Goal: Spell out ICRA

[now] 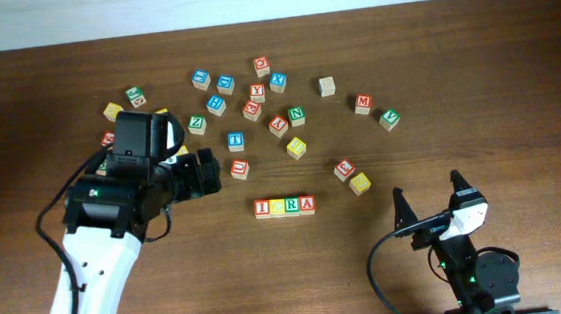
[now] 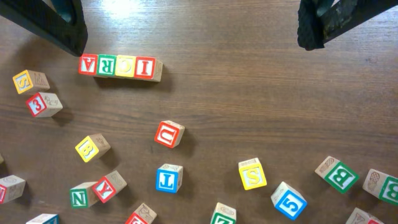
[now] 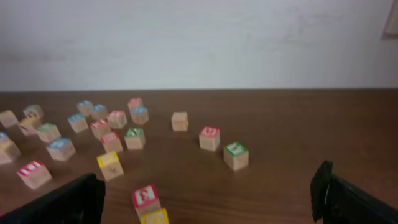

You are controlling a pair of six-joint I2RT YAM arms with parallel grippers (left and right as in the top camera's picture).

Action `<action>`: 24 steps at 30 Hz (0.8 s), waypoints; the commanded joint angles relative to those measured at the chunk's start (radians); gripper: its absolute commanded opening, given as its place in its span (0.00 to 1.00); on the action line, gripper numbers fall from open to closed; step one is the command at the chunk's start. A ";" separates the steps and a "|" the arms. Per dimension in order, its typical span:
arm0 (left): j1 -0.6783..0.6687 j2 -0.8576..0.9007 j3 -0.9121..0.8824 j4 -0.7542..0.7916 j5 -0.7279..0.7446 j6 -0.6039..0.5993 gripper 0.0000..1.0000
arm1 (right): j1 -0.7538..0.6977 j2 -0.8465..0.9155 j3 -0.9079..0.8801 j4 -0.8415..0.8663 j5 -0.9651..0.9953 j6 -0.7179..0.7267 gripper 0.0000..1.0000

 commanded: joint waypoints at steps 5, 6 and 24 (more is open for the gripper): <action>0.003 0.001 0.009 0.001 -0.011 0.005 0.99 | -0.092 -0.011 -0.005 -0.019 0.060 -0.031 0.98; 0.003 0.001 0.009 0.001 -0.011 0.005 0.99 | -0.099 -0.011 -0.005 -0.022 0.076 -0.031 0.98; 0.003 0.001 0.009 0.001 -0.011 0.005 0.99 | -0.105 -0.011 -0.005 -0.018 0.055 -0.124 0.98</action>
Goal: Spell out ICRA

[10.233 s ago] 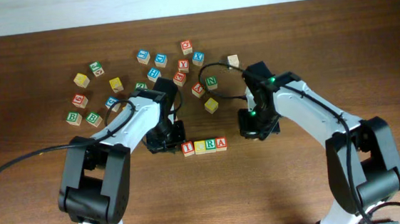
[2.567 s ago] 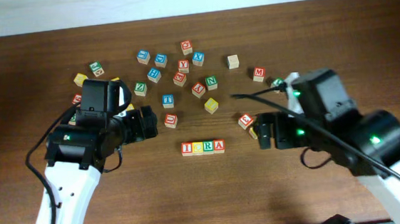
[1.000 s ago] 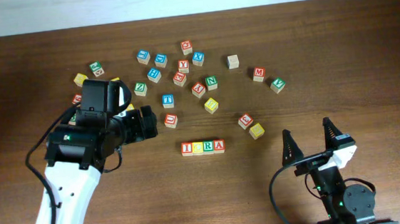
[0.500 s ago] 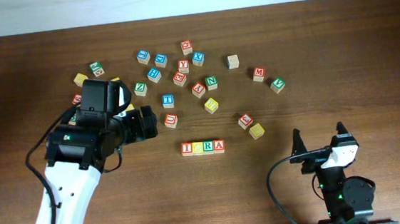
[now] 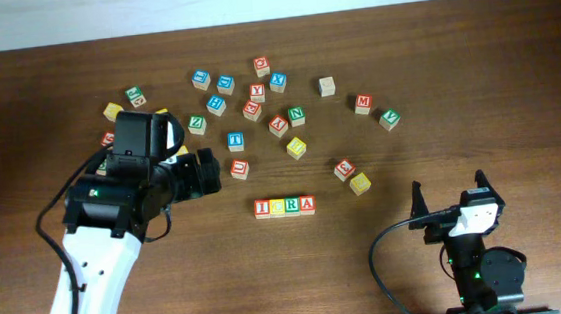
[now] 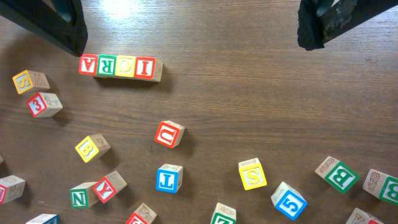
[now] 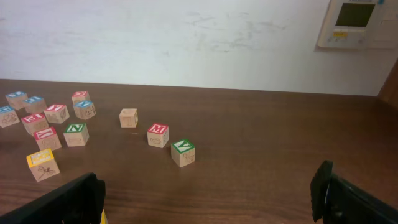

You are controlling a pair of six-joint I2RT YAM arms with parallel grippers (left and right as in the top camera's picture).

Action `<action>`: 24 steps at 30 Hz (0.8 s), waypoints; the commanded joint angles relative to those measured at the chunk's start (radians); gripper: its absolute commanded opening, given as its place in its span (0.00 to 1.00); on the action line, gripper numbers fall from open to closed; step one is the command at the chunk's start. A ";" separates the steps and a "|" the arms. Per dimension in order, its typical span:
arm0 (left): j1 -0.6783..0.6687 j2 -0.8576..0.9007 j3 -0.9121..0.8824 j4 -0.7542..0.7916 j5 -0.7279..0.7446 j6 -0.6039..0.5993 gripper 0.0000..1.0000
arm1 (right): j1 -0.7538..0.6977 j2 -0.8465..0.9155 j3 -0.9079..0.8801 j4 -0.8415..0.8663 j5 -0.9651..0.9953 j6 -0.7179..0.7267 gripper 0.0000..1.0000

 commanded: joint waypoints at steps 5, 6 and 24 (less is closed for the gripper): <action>0.003 0.001 0.009 0.001 -0.011 0.005 0.99 | -0.007 -0.011 -0.005 -0.005 -0.010 -0.007 0.98; 0.003 0.001 0.009 0.001 -0.011 0.005 1.00 | -0.007 -0.011 -0.005 -0.005 -0.010 -0.007 0.98; 0.017 0.002 0.008 -0.013 -0.041 0.006 0.99 | -0.007 -0.011 -0.005 -0.005 -0.010 -0.007 0.98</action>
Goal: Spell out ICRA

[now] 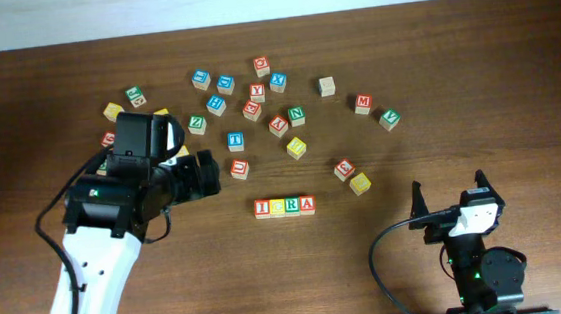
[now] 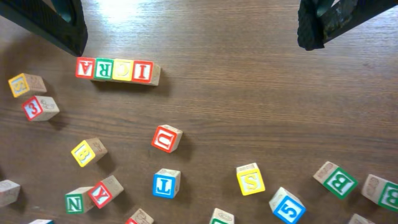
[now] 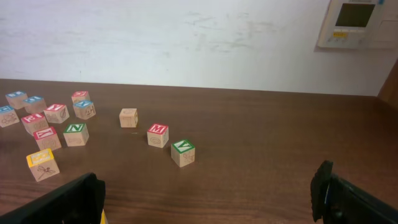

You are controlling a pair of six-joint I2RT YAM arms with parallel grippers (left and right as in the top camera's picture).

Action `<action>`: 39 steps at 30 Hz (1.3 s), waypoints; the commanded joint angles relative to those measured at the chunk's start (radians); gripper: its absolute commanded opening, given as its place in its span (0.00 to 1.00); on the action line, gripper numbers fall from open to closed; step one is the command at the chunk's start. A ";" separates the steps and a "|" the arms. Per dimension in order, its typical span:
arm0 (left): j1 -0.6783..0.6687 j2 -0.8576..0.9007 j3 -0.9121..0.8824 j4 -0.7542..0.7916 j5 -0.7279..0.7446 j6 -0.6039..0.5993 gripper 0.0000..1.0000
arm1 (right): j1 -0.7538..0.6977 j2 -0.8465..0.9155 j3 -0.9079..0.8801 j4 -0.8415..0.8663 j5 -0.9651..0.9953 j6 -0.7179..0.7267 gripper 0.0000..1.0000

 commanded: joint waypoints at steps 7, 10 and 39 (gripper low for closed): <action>0.183 -0.093 -0.120 0.026 -0.034 0.083 0.99 | -0.007 -0.011 -0.005 -0.005 -0.010 -0.005 0.98; 0.232 -0.223 -0.278 0.155 0.018 0.192 0.99 | -0.007 -0.011 -0.005 -0.005 -0.010 -0.005 0.98; 0.249 -1.091 -0.911 0.438 0.143 0.306 0.99 | -0.007 -0.011 -0.005 -0.005 -0.010 -0.005 0.98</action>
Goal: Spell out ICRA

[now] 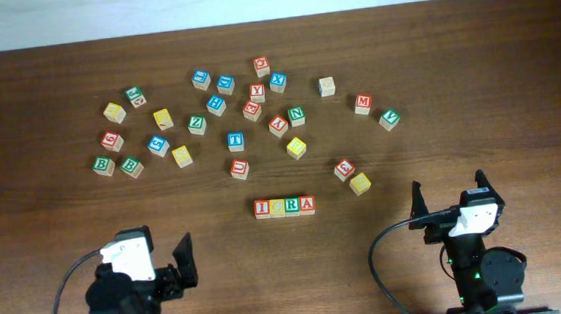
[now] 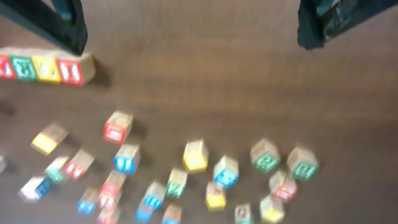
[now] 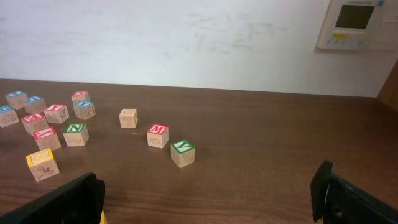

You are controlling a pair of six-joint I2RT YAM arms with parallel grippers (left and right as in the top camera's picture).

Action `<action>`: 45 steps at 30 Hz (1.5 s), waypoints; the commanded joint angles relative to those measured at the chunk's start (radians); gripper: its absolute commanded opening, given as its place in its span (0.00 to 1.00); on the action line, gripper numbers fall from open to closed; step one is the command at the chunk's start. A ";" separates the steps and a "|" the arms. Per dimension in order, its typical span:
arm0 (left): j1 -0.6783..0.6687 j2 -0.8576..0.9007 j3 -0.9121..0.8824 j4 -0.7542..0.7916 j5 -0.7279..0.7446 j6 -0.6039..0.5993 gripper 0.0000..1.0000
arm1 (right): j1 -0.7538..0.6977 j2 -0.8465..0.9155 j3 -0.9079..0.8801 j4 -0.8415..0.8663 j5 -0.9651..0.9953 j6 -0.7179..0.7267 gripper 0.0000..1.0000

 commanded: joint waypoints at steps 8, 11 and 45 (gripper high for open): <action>0.006 -0.253 -0.243 0.382 0.122 0.146 0.99 | -0.007 -0.008 -0.005 -0.005 -0.010 -0.003 0.98; 0.006 -0.253 -0.317 0.600 0.123 0.145 0.99 | -0.007 -0.008 -0.005 -0.005 -0.010 -0.003 0.98; 0.006 -0.257 -0.396 0.610 -0.073 0.071 0.99 | -0.007 -0.008 -0.005 -0.005 -0.010 -0.003 0.98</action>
